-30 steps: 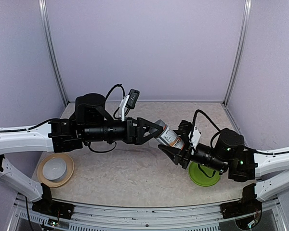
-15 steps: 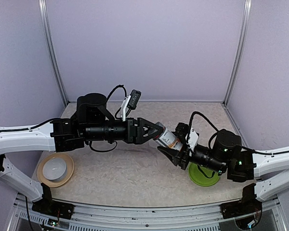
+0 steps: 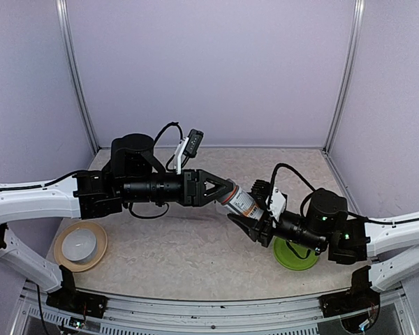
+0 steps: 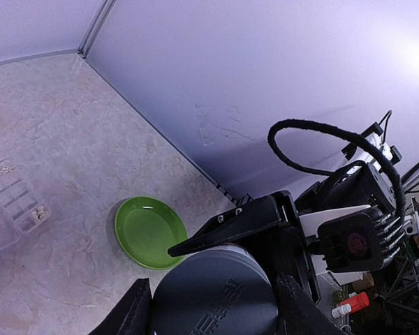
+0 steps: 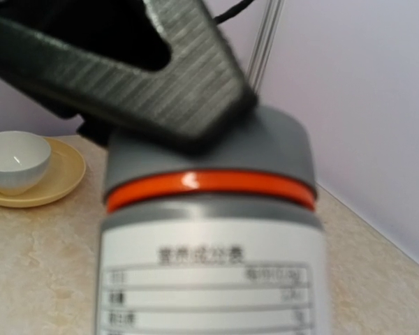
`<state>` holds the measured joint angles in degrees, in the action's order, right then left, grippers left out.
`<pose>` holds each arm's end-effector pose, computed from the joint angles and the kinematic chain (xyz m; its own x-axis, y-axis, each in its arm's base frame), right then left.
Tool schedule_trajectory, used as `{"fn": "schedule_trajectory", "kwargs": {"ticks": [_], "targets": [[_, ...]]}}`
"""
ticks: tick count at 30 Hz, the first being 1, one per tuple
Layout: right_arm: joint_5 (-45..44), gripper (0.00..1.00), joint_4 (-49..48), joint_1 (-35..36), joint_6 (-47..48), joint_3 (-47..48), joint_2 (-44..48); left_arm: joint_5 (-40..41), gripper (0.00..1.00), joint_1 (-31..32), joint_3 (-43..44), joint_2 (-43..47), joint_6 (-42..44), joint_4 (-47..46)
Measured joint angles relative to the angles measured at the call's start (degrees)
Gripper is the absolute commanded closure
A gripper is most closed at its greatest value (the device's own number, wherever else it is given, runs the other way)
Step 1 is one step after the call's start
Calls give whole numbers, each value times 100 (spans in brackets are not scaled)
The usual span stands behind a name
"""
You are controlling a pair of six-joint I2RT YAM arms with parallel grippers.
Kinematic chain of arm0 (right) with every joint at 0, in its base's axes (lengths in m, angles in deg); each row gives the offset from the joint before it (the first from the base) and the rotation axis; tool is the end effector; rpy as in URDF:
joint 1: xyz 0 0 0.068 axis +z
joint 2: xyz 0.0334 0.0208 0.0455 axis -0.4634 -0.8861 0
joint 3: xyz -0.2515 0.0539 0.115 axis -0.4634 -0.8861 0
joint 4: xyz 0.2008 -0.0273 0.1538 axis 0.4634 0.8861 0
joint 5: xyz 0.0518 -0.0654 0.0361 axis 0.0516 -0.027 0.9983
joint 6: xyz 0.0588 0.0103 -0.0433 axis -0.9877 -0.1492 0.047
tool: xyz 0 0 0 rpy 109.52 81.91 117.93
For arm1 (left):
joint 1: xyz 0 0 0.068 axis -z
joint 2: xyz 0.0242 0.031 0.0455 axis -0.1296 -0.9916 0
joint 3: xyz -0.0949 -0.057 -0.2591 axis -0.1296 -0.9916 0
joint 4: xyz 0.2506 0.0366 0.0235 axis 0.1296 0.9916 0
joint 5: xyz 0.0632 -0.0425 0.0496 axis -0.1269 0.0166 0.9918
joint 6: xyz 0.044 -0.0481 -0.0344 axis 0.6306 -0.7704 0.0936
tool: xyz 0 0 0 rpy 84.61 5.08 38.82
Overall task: Sort the pills into containers
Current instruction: Screw the lid of the pill bottle onto the pill bottle.
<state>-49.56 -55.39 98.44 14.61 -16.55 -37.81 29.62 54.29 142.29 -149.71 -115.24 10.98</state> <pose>0.1003 0.2452 0.2856 0.1180 -0.1213 -0.9856 -0.8345 0.5258 -0.1647 0.1485 -0.3065 0.3471 -0.6323 -0.0132 -0.7746 0.7339 0.3100 -0.6044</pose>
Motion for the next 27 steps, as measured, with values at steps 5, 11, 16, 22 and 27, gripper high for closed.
{"fn": "schedule_trajectory", "kwargs": {"ticks": [5,11,16,22,27], "targets": [[20,100,0,0,-98,0,0,-57,58,-13,0,0,66,-4],[555,100,24,-118,-717,0,74,-345,59,-59,-74,35,389,-179],[1698,100,39,-376,-1587,-2,205,-881,63,-59,-317,238,1071,-522],[3047,100,-31,-654,-2605,-2,229,-1427,65,-61,-372,306,1759,-597],[3838,100,-195,-813,-3289,-2,146,-1644,65,-37,-372,321,2124,-551]]}}
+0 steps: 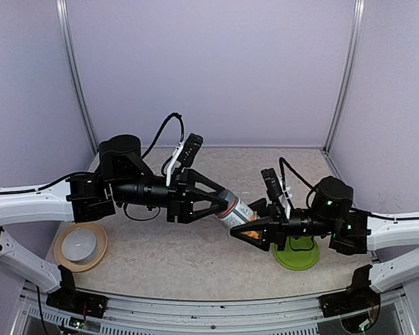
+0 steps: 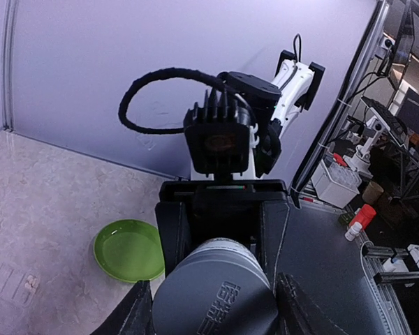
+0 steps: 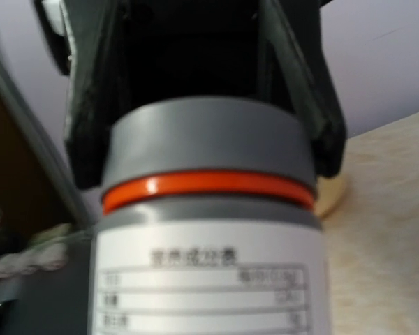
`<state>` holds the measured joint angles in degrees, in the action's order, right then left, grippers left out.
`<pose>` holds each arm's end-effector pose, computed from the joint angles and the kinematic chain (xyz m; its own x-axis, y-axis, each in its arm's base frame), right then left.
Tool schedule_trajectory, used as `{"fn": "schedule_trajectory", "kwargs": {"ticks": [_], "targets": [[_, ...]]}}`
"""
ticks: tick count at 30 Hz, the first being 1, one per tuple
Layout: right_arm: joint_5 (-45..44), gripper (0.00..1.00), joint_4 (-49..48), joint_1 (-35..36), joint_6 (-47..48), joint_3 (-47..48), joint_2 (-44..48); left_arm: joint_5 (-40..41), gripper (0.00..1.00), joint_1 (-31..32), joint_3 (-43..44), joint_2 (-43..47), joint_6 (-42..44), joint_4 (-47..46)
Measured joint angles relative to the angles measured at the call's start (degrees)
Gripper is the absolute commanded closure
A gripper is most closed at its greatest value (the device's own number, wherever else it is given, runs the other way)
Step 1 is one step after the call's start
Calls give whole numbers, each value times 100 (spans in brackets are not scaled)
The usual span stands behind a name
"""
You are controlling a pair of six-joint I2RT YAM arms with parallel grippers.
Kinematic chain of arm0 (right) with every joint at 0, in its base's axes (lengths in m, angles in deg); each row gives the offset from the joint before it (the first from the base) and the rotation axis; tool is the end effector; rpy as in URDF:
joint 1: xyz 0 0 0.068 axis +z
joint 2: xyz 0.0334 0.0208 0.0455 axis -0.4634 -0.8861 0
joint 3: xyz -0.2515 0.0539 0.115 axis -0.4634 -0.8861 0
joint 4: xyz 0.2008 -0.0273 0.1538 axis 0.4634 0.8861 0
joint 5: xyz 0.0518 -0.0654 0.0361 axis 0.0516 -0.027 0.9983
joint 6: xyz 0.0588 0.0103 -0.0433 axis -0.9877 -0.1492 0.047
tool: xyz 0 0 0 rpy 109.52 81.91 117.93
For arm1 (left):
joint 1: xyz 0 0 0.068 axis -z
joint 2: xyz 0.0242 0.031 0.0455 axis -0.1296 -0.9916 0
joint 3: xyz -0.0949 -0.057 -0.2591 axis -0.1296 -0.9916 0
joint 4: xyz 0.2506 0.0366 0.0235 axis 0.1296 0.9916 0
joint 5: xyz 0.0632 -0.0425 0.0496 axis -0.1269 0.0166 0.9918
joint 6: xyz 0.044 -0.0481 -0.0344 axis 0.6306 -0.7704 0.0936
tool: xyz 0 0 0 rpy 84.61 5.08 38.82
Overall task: Sort the pills into containers
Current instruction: Screw the lid of the pill bottle onto the pill bottle.
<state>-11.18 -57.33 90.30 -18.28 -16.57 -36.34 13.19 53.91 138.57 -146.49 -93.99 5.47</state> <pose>0.0942 0.2394 0.2962 -0.3975 0.0319 -0.9170 -0.9167 0.0305 0.3984 0.1267 -0.2961 0.3537 -0.2925 0.0939 -0.9516 0.9560 0.0048 -0.2934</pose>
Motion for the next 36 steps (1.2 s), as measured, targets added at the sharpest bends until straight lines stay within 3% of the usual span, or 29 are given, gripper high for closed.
{"fn": "schedule_trajectory", "kwargs": {"ticks": [5,9,12,13,18,24,29,36], "targets": [[909,100,-538,-140,-723,-4,-323,-264,64,37,0,90,459,90],[1609,100,-1032,-170,-1412,-4,-621,-444,42,138,0,181,960,201],[1847,100,-1104,-175,-1661,0,-654,-514,6,247,0,212,1235,184],[1840,100,-1032,-175,-1639,11,-623,-555,2,254,-17,212,1231,146],[1263,100,13,-175,-1032,190,-90,-577,1,195,-348,284,719,-269],[98,100,918,-175,-96,339,577,428,1,122,-420,361,-577,-540],[-850,100,1421,-175,452,376,610,1189,1,131,-417,391,-1648,-778],[-1432,100,1676,-168,793,516,391,2111,1,339,-144,243,-2225,-645]]}}
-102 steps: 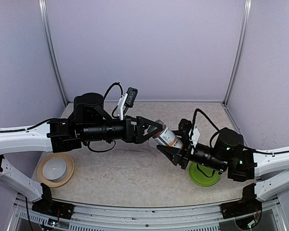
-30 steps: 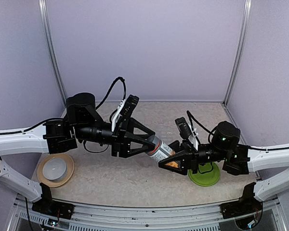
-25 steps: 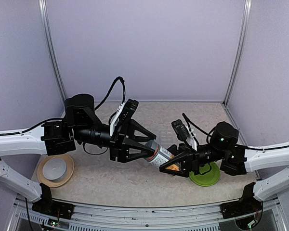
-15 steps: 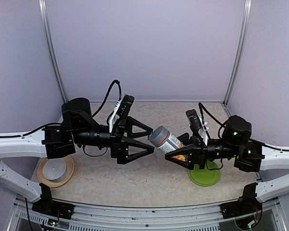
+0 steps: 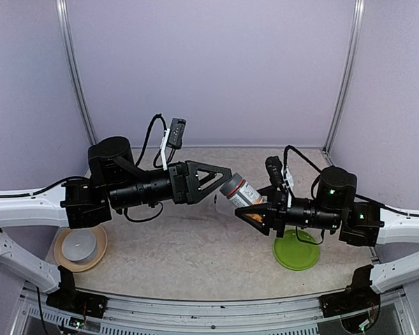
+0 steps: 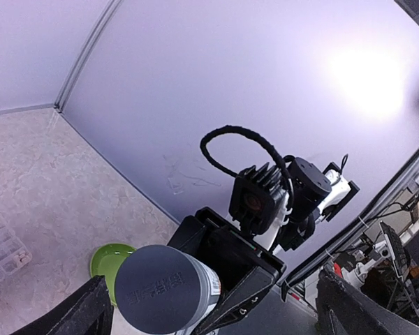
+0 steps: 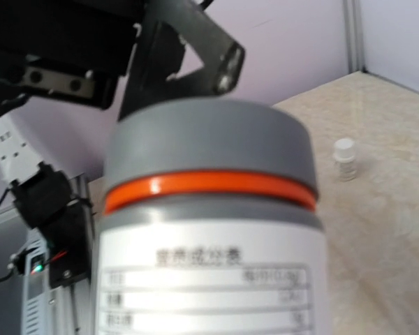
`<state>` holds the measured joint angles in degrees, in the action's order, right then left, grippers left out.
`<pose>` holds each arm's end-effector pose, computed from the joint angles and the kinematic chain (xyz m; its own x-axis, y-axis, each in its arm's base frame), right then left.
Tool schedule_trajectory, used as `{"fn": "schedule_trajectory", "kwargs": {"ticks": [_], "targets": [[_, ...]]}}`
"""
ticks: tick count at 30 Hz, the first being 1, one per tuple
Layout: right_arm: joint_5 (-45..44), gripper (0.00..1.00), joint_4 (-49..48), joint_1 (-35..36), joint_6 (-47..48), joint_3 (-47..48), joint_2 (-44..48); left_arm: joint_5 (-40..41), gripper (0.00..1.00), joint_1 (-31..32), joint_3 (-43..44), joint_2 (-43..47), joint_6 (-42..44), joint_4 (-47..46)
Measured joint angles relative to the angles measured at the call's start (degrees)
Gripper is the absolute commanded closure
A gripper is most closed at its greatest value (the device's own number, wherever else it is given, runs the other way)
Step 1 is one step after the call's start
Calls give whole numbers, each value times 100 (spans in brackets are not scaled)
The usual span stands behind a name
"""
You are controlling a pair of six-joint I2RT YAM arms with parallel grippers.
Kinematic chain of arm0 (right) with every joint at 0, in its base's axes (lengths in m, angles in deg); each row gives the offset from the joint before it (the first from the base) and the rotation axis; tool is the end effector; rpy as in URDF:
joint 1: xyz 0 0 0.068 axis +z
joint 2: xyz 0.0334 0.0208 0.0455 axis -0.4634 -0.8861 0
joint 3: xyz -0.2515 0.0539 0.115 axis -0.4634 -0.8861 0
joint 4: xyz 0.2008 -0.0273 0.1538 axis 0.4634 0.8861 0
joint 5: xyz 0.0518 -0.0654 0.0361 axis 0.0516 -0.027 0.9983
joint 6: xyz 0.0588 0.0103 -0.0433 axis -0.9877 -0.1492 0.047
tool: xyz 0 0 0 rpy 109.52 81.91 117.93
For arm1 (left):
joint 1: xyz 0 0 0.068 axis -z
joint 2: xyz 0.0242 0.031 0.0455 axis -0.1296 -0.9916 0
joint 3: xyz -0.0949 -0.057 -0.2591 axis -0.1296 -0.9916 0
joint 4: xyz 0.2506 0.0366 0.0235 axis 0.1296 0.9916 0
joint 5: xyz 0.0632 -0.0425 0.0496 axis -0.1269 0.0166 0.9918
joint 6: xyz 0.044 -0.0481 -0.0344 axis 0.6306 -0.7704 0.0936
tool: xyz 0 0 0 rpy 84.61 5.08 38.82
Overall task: Sort the pills into containers
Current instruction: Screw the lid of the pill bottle onto the pill bottle.
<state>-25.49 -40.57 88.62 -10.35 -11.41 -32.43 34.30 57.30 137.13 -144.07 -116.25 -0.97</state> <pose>0.1112 0.2243 0.3069 -0.3153 -0.0098 -0.9490 -0.8965 0.3310 0.2944 0.1270 -0.2914 0.3713 -0.5603 -0.1865 -0.8070 0.7779 0.2162 -0.5901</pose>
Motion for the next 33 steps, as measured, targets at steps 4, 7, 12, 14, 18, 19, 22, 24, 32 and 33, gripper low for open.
{"fn": "schedule_trajectory", "kwargs": {"ticks": [4,7,12,14,18,19,22,24,32,33], "targets": [[-197,100,28,20,109,164,-66,339,1,61,146,-129,-103,166],[-275,100,33,44,177,278,-136,555,1,105,234,-232,-107,339],[-341,100,61,48,251,393,-254,763,1,177,332,-378,-96,487],[-382,100,81,50,273,461,-345,813,1,199,356,-417,-83,511],[-450,100,131,66,289,577,-562,896,1,234,387,-457,-55,608],[-466,100,140,70,289,601,-595,927,1,234,396,-466,-46,632],[-520,100,168,72,289,673,-691,1032,1,234,415,-479,-22,680],[-557,100,205,79,289,741,-769,1097,1,234,415,-479,2,704],[-693,100,321,221,313,1029,-1215,1458,1,234,415,-479,83,1010],[-686,100,321,238,313,1043,-1250,1473,1,236,415,-479,85,1029]]}}
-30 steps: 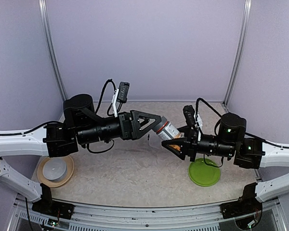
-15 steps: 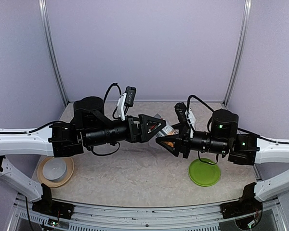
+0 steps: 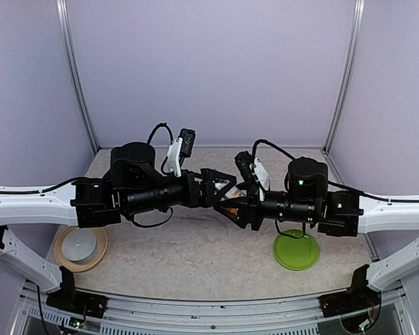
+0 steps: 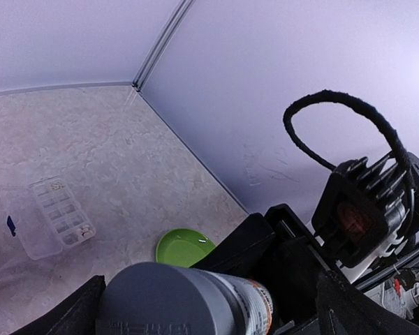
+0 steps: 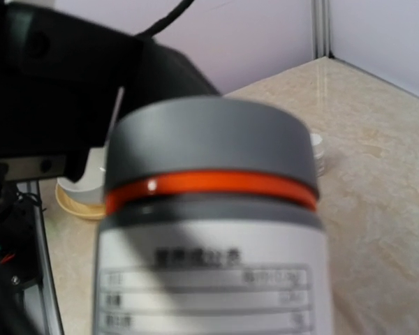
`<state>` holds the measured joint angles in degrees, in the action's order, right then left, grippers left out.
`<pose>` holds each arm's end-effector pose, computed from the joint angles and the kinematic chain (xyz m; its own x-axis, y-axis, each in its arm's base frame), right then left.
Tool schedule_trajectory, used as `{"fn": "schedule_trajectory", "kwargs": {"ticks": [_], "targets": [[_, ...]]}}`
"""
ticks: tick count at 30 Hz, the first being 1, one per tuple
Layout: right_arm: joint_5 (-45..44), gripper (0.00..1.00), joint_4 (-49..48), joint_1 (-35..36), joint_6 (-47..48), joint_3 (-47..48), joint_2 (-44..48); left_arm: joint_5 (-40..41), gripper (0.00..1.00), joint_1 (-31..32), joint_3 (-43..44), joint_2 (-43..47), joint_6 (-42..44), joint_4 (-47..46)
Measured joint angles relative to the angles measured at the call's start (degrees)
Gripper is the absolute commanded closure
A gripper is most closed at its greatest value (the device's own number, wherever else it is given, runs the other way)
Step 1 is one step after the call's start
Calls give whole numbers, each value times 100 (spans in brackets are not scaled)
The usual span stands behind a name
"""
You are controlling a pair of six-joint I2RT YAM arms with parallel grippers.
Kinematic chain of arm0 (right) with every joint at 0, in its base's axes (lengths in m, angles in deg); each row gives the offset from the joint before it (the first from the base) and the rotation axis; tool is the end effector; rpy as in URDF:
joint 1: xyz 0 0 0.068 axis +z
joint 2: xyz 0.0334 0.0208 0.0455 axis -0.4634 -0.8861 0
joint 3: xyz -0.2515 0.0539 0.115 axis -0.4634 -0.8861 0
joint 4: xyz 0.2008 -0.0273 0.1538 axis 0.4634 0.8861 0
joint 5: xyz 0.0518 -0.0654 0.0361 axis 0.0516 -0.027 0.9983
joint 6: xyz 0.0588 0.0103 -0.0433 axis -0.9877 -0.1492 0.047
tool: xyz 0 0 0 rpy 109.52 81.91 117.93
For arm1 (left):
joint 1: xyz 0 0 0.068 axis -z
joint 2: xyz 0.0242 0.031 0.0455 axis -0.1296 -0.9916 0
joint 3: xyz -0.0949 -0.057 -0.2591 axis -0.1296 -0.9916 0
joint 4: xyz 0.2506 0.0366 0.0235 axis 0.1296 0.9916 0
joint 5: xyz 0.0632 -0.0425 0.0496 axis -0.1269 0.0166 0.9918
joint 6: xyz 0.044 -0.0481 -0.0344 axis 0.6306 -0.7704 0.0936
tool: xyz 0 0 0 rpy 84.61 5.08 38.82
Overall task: Sort the pills into containers
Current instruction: Screw the lid of the pill bottle onto the pill bottle.
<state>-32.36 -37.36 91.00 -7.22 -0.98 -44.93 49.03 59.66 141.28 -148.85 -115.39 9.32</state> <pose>0.1313 0.2713 0.3122 -0.2953 -0.0928 -0.9509 -0.8774 0.4203 0.2314 0.1374 -0.3091 0.3488 -0.5614 -0.1559 -0.8127 0.6755 0.4810 -0.5589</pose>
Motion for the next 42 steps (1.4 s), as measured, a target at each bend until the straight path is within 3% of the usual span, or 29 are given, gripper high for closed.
{"fn": "schedule_trajectory", "kwargs": {"ticks": [19,28,35,42], "targets": [[439,100,-481,262,4,92,-509,-22,1,4,-7,52,133,328],[195,100,-378,326,293,-382,90,-813,1,-175,-101,385,-42,-188],[-212,100,-286,323,750,-752,595,-1438,20,-297,-101,424,-197,-365],[-479,100,-271,323,1213,-901,944,-1657,15,-476,-96,273,-426,-260]]}}
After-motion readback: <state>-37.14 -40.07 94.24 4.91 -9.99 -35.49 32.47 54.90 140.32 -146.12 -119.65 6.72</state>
